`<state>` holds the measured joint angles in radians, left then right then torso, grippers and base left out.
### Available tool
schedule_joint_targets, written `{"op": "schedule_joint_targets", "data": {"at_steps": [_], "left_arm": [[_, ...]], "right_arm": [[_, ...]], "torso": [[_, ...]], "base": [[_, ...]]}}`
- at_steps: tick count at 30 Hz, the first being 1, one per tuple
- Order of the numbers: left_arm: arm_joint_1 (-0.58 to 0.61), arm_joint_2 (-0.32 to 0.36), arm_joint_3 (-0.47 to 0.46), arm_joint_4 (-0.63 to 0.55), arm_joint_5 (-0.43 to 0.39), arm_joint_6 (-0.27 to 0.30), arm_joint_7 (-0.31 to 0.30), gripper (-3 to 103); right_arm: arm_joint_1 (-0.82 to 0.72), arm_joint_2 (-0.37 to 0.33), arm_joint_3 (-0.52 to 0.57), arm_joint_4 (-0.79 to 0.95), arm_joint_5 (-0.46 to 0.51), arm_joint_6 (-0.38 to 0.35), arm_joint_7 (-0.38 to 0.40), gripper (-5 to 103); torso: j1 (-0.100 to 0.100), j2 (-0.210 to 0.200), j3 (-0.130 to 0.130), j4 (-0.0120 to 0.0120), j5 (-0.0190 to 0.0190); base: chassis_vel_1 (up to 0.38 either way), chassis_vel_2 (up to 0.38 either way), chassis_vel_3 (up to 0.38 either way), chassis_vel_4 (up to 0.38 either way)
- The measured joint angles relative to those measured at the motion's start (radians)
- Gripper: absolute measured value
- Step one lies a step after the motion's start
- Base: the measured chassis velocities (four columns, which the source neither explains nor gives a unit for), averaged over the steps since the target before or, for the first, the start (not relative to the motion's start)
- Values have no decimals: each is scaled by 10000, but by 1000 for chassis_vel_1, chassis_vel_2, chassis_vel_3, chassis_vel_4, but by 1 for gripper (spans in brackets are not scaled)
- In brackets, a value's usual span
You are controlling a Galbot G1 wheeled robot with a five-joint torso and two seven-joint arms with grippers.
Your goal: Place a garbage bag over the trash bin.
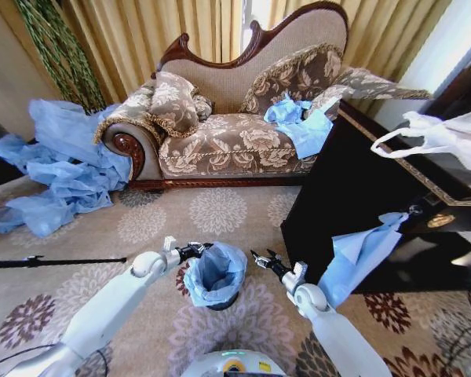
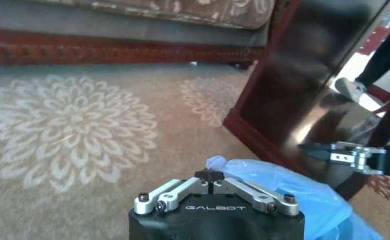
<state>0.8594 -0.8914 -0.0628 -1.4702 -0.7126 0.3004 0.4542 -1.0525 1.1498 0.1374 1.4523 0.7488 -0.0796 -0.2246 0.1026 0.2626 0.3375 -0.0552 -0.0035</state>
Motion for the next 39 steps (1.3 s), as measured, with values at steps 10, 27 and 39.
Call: {"op": "schedule_joint_targets", "data": {"at_steps": [10,27,39], "left_arm": [[-388,-411,180,1192,-278,22,-50,0],[-1071,-1304,748,2579,90,-191,295,0],[-513,-951,407,1771,115,-69,279,0]], "right_arm": [[-136,-5,31,0,-123,61,-83,100],[-289,69,127,-14,-273,247,-302,100],[-145,103,-5,-182,-336,271,-324,100]], "torso": [[0,0,0,0,0],[-4,6,-6,-1,7],[1,0,3,-8,-10]], "base": [[0,0,0,0],[0,0,0,0],[0,0,0,0]]}}
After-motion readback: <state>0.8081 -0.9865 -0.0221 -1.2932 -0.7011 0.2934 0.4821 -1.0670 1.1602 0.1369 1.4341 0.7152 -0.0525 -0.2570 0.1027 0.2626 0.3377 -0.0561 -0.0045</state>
